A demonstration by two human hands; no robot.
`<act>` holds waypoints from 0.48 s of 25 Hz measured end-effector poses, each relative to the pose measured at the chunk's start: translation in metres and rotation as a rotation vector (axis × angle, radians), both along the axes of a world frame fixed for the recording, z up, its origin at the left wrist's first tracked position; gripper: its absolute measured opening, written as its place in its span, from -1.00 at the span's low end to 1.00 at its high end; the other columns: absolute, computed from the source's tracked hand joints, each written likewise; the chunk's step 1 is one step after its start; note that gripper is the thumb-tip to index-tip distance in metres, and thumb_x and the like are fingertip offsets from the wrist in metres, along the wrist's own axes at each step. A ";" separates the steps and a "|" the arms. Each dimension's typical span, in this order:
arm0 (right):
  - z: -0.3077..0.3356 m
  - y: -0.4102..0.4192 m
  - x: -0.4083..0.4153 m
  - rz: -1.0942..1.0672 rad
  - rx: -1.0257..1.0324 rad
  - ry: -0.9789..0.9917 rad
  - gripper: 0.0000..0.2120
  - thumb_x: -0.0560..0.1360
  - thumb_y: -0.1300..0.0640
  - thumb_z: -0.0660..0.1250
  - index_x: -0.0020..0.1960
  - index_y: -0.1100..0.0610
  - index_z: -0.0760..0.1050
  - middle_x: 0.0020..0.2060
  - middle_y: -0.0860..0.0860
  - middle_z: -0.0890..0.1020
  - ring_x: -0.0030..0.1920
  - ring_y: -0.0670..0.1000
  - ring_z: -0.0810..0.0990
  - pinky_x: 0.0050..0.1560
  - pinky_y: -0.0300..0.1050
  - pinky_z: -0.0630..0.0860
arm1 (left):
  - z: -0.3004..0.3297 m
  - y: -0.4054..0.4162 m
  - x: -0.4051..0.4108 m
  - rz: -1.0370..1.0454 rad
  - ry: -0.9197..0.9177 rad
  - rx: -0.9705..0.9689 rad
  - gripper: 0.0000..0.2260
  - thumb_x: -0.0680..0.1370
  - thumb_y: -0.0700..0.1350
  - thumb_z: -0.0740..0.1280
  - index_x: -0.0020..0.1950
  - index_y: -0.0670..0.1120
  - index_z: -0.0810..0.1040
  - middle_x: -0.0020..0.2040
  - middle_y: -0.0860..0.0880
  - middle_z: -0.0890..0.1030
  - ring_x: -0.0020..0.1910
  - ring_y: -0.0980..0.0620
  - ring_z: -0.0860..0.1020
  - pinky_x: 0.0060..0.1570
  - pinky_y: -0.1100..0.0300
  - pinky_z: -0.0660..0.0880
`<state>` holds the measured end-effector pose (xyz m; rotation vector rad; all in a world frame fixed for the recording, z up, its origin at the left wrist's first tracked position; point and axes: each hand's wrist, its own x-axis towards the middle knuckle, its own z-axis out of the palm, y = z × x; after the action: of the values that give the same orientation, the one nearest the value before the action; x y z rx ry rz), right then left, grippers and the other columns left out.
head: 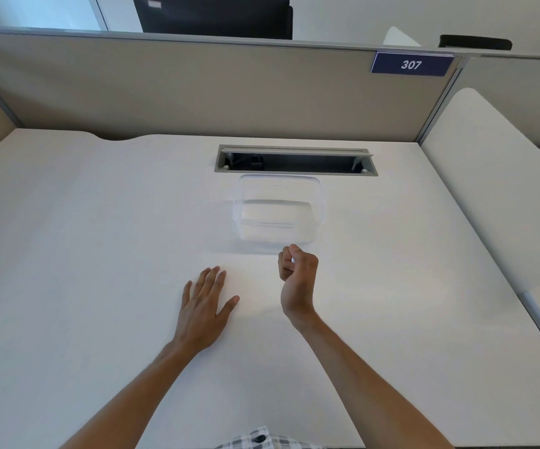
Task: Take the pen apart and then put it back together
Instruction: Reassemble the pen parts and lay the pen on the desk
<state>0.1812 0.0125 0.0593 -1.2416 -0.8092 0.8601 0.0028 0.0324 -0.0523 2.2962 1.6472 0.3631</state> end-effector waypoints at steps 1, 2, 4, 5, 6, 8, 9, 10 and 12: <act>-0.003 0.001 -0.001 0.003 0.001 -0.004 -0.62 0.49 0.13 0.06 -0.45 -0.11 0.06 -0.53 -0.15 0.10 -0.43 -0.06 0.03 -0.37 -0.18 -0.01 | -0.003 -0.001 0.000 -0.004 0.035 0.005 -0.31 0.55 0.31 -0.13 0.56 -0.05 0.12 0.58 0.00 0.11 0.55 0.04 0.00 0.48 -0.02 -0.10; -0.007 0.002 -0.002 0.003 -0.002 -0.009 -0.62 0.49 0.13 0.06 -0.45 -0.11 0.06 -0.53 -0.16 0.10 -0.43 -0.06 0.03 -0.37 -0.17 -0.01 | -0.006 -0.002 0.000 -0.006 0.058 0.014 -0.31 0.55 0.32 -0.17 0.56 -0.05 0.10 0.58 0.01 0.08 0.55 0.04 -0.02 0.49 -0.02 -0.12; -0.014 0.002 -0.002 -0.001 -0.009 -0.035 -0.64 0.48 0.05 0.08 -0.44 -0.11 0.05 -0.52 -0.15 0.09 -0.43 -0.07 0.03 -0.36 -0.18 -0.01 | -0.007 -0.003 0.001 -0.005 0.073 0.025 -0.32 0.56 0.31 -0.19 0.57 -0.06 0.10 0.58 0.00 0.09 0.55 0.04 0.00 0.49 -0.04 -0.10; -0.017 0.002 -0.002 -0.003 -0.008 -0.054 -0.64 0.48 -0.01 0.08 -0.44 -0.10 0.04 -0.52 -0.14 0.09 -0.43 -0.07 0.03 -0.37 -0.19 -0.01 | -0.007 -0.004 0.001 -0.006 0.074 0.030 -0.32 0.57 0.30 -0.18 0.56 -0.06 0.10 0.58 0.00 0.10 0.55 0.03 0.01 0.49 -0.05 -0.08; -0.020 0.001 -0.002 -0.003 -0.007 -0.067 -0.64 0.48 -0.06 0.07 -0.44 -0.10 0.04 -0.52 -0.14 0.09 -0.44 -0.08 0.03 -0.38 -0.21 0.00 | -0.006 -0.003 0.001 -0.006 0.075 0.034 -0.33 0.57 0.30 -0.16 0.56 -0.06 0.11 0.58 -0.01 0.10 0.55 0.03 0.02 0.50 -0.06 -0.07; -0.026 -0.001 -0.001 -0.002 -0.004 -0.072 -0.64 0.48 -0.11 0.06 -0.43 -0.10 0.03 -0.52 -0.13 0.09 -0.45 -0.08 0.04 -0.39 -0.24 0.00 | -0.006 -0.004 0.001 -0.003 0.070 0.039 -0.34 0.58 0.29 -0.15 0.56 -0.06 0.10 0.58 0.00 0.10 0.55 0.03 0.01 0.50 -0.05 -0.07; -0.029 -0.002 0.000 0.001 0.004 -0.066 -0.66 0.48 -0.10 0.06 -0.42 -0.11 0.04 -0.51 -0.14 0.09 -0.44 -0.09 0.03 -0.39 -0.23 0.00 | -0.007 -0.004 0.001 -0.001 0.069 0.036 -0.35 0.58 0.28 -0.15 0.57 -0.05 0.09 0.58 0.00 0.09 0.55 0.05 0.00 0.50 -0.04 -0.09; -0.032 -0.002 0.001 0.006 0.016 -0.062 -0.67 0.47 -0.09 0.06 -0.42 -0.12 0.04 -0.50 -0.14 0.08 -0.43 -0.09 0.03 -0.38 -0.23 -0.01 | -0.007 -0.004 0.001 0.000 0.071 0.033 -0.35 0.57 0.28 -0.14 0.57 -0.05 0.09 0.58 0.01 0.08 0.55 0.05 -0.02 0.50 -0.03 -0.10; -0.036 -0.003 0.000 0.013 0.032 -0.075 -0.69 0.46 -0.06 0.06 -0.42 -0.13 0.05 -0.50 -0.14 0.09 -0.42 -0.10 0.03 -0.37 -0.21 -0.02 | -0.008 -0.004 0.001 -0.001 0.063 0.034 -0.35 0.58 0.28 -0.14 0.57 -0.05 0.09 0.58 0.01 0.08 0.55 0.06 -0.02 0.50 -0.04 -0.09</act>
<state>0.1813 0.0095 0.0237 -1.2478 -0.8880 0.8122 0.0043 0.0283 -0.0600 2.3561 1.6821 0.3243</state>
